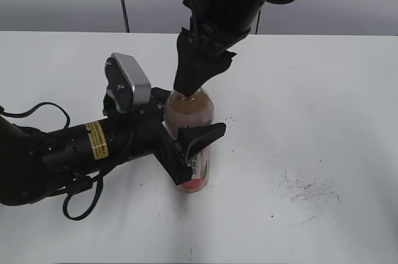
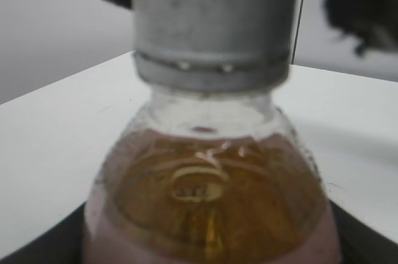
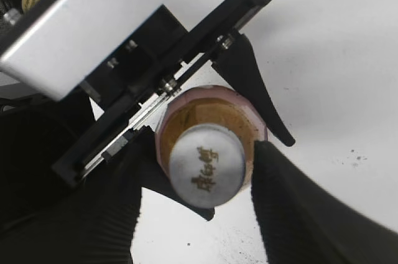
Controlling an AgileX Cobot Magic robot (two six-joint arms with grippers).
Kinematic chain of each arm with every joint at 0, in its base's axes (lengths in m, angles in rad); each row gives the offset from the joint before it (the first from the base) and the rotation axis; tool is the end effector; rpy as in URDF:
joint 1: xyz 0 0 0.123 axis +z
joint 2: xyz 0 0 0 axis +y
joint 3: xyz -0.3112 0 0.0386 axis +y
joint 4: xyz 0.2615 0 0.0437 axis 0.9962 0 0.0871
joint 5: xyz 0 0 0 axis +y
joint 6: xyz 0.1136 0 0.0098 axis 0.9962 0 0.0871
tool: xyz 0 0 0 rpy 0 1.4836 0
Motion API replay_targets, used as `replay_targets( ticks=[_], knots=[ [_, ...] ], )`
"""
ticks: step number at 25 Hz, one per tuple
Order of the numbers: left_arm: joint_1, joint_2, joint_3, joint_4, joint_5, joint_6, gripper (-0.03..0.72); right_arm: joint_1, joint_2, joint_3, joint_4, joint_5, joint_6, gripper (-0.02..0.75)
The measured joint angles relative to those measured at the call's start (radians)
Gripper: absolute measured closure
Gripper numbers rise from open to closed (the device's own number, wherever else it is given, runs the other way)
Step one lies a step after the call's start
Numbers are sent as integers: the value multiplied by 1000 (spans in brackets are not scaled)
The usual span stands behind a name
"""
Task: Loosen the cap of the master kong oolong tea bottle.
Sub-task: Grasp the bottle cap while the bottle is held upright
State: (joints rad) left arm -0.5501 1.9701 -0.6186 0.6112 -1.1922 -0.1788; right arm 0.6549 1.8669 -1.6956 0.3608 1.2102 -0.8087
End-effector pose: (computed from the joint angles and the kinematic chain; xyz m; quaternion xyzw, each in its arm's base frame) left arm 0.2679 -0.2356 0.1349 0.3961 0.6360 -0.3520 0.5610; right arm 0.3137 0.2884 0.3050 -0.6217 0.7514 0.1641 0.1486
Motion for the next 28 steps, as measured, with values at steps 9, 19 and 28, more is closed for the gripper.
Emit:
replay_targets(
  ticks=[9, 19, 28],
  knots=[
    [0, 0, 0, 1, 0, 0, 246, 0, 1, 0, -8, -14, 84, 435],
    [0, 0, 0, 1, 0, 0, 246, 0, 1, -1, -29, -16, 547, 330],
    [0, 0, -1, -1, 1, -1, 246, 12, 1, -2, -62, -8, 631, 329]
  ],
)
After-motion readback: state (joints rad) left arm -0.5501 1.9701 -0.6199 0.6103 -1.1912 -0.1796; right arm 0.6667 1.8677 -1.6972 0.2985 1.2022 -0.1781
